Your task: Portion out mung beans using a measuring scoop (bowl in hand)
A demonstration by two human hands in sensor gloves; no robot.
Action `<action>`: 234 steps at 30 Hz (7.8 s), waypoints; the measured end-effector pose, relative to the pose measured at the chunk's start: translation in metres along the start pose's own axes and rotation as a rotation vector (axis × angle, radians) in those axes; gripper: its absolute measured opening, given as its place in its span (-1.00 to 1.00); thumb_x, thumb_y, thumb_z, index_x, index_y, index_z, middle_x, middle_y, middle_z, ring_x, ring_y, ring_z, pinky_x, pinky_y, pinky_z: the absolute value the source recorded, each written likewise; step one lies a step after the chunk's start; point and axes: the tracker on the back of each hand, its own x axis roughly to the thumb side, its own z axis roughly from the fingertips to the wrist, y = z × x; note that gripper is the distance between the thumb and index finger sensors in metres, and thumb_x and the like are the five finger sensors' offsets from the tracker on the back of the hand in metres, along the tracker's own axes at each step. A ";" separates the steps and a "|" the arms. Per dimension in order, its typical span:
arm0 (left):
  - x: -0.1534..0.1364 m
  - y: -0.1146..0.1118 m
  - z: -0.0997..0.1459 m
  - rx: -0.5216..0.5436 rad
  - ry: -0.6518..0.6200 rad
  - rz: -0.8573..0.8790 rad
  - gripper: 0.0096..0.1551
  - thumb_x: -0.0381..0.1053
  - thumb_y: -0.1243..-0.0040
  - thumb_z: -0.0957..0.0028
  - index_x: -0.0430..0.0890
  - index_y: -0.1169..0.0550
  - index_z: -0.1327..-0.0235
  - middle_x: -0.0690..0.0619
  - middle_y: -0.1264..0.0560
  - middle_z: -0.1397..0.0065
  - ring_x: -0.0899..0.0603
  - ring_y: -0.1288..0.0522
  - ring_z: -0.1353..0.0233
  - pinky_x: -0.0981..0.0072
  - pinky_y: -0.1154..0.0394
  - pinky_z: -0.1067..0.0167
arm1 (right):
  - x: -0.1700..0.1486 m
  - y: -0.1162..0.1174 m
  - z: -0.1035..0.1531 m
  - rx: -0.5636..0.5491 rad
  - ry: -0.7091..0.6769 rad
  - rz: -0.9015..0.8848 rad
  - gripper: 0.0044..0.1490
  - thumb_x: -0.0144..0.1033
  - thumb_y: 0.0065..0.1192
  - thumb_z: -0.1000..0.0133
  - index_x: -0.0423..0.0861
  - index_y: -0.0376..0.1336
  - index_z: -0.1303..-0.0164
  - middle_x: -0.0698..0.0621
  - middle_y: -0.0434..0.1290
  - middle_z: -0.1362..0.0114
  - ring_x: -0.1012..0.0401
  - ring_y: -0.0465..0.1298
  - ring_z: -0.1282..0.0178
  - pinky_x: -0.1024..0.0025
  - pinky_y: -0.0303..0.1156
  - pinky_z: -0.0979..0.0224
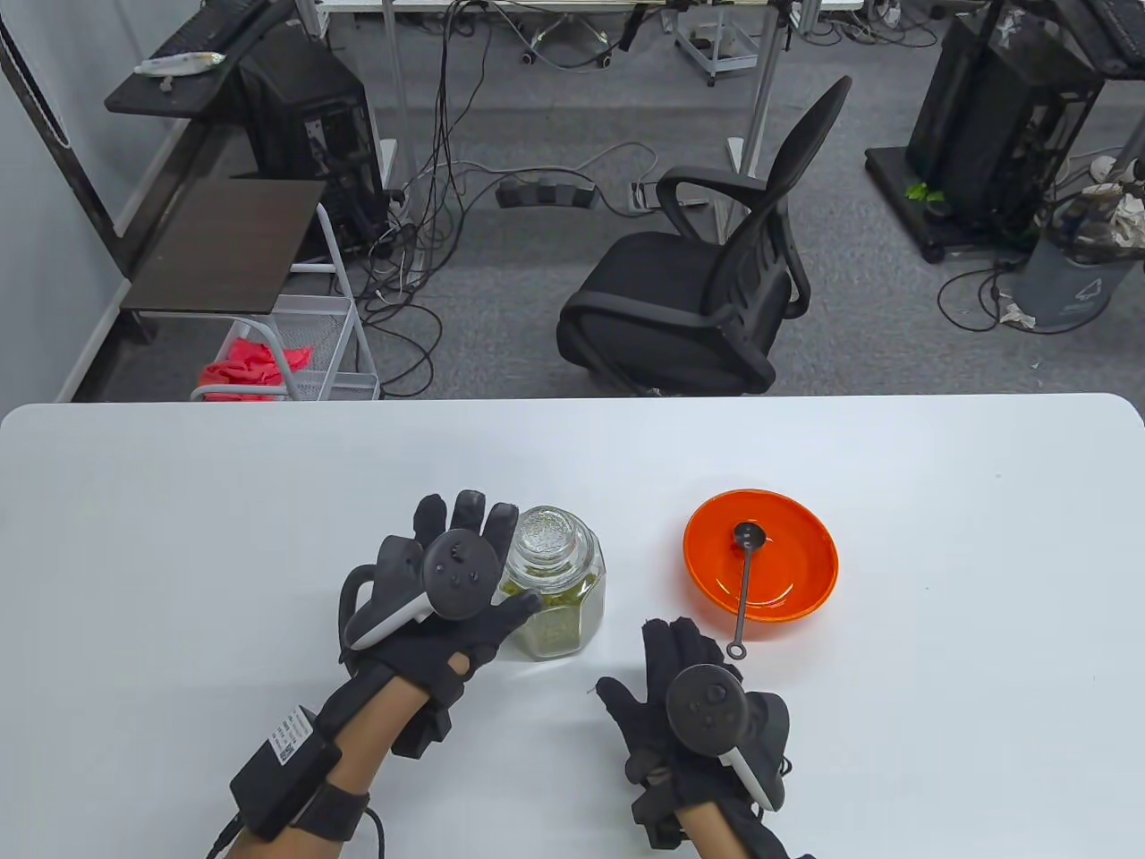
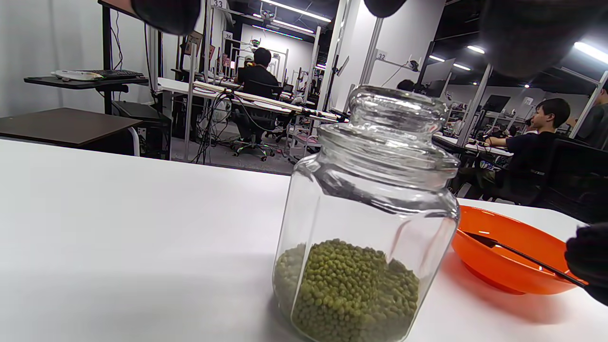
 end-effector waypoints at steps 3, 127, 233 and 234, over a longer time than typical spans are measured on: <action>0.002 0.001 -0.011 -0.017 0.003 0.007 0.09 0.52 0.06 -0.12 0.12 0.20 -0.71 -0.05 0.31 -0.69 -0.57 0.24 -0.70 -0.54 -0.07 -0.51 | 0.001 0.000 0.001 0.001 -0.004 0.004 0.04 0.07 0.39 0.03 -0.25 0.12 -0.51 -0.37 0.06 -0.58 -0.38 0.13 -0.56 -0.56 0.00 -0.40; -0.149 -0.073 0.042 0.051 0.371 0.033 0.09 0.49 -0.03 -0.06 0.06 0.09 -0.69 -0.08 0.18 -0.69 -0.53 0.13 -0.70 -0.50 -0.07 -0.49 | 0.015 -0.005 0.004 0.055 -0.027 0.016 0.04 0.07 0.40 0.03 -0.25 0.11 -0.51 -0.38 0.07 -0.58 -0.38 0.15 -0.55 -0.54 0.04 -0.39; -0.128 -0.046 0.087 0.173 0.092 0.429 0.04 0.50 -0.03 -0.07 0.06 -0.03 -0.70 -0.05 0.03 -0.70 -0.52 -0.12 -0.68 -0.29 -0.35 -0.43 | 0.071 -0.077 -0.097 0.232 0.163 -0.358 -0.40 -0.22 0.33 -0.06 -0.44 0.39 -0.05 -0.21 0.62 0.30 0.20 0.64 0.60 0.02 0.60 0.23; -0.131 -0.044 0.088 0.182 0.085 0.464 0.03 0.50 -0.02 -0.08 0.06 -0.04 -0.70 -0.05 0.02 -0.70 -0.52 -0.12 -0.68 -0.28 -0.36 -0.43 | 0.074 -0.071 -0.097 0.243 0.157 -0.360 -0.40 -0.22 0.33 -0.06 -0.44 0.39 -0.04 -0.21 0.62 0.30 0.20 0.64 0.60 0.02 0.60 0.23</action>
